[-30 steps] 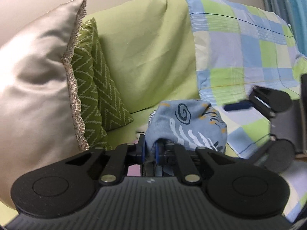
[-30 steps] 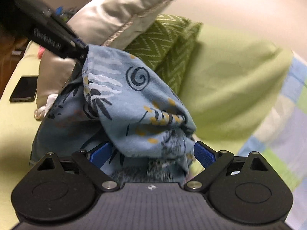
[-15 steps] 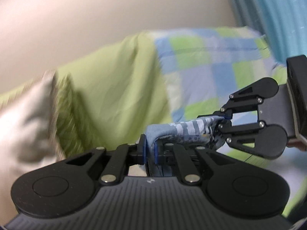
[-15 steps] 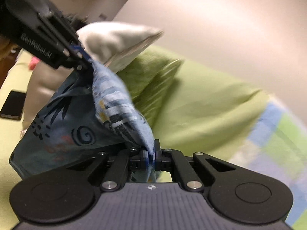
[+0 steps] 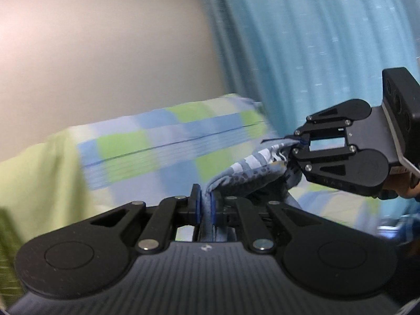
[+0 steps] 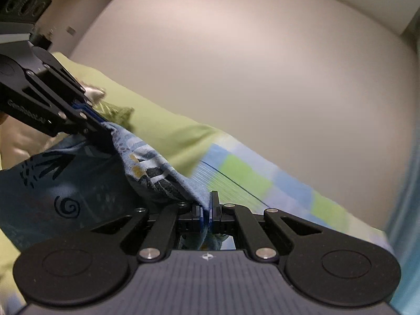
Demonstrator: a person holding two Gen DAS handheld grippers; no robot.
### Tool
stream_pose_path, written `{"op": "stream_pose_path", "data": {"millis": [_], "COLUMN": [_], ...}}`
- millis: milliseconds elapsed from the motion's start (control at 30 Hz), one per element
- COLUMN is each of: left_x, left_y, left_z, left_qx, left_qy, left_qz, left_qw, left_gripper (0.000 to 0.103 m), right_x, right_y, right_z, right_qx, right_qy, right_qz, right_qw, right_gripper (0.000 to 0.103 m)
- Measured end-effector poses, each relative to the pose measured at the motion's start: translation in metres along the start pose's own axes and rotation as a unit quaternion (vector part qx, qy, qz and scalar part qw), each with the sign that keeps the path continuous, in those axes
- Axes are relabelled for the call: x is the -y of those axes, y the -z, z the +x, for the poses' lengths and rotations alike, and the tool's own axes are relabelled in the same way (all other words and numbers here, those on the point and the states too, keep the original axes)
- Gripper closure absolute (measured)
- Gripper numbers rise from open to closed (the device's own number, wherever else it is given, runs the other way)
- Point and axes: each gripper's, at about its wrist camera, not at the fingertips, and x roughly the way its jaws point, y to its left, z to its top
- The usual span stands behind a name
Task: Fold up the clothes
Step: 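Lift the blue garment off the pile with both grippers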
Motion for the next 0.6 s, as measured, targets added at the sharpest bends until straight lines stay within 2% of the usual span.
{"op": "stream_pose_path", "data": {"millis": [133, 267, 400, 467, 600], "left_x": [0.044, 0.084, 0.094, 0.087, 0.065], "left_y": [-0.001, 0.002, 0.007, 0.003, -0.007], "left_z": [0.026, 0.064, 0.098, 0.121, 0.153], "left_qx": [-0.003, -0.016, -0.023, -0.023, -0.010], "left_qy": [0.070, 0.123, 0.138, 0.129, 0.092], "left_qz": [-0.006, -0.004, 0.003, 0.011, 0.033], "left_qw": [0.9975, 0.9922, 0.9901, 0.9914, 0.9951], "left_gripper": [0.097, 0.097, 0.097, 0.097, 0.097], "right_x": [0.029, 0.052, 0.068, 0.078, 0.099], "right_y": [0.021, 0.050, 0.071, 0.080, 0.086], "right_z": [-0.050, -0.079, -0.082, -0.071, -0.021], "right_qx": [-0.030, -0.070, -0.094, -0.098, -0.083], "right_qy": [0.034, 0.071, 0.094, 0.101, 0.110], "right_qz": [0.006, 0.018, 0.029, 0.025, 0.014], "right_qw": [0.999, 0.995, 0.991, 0.990, 0.990], "right_gripper": [0.103, 0.103, 0.103, 0.103, 0.103]}}
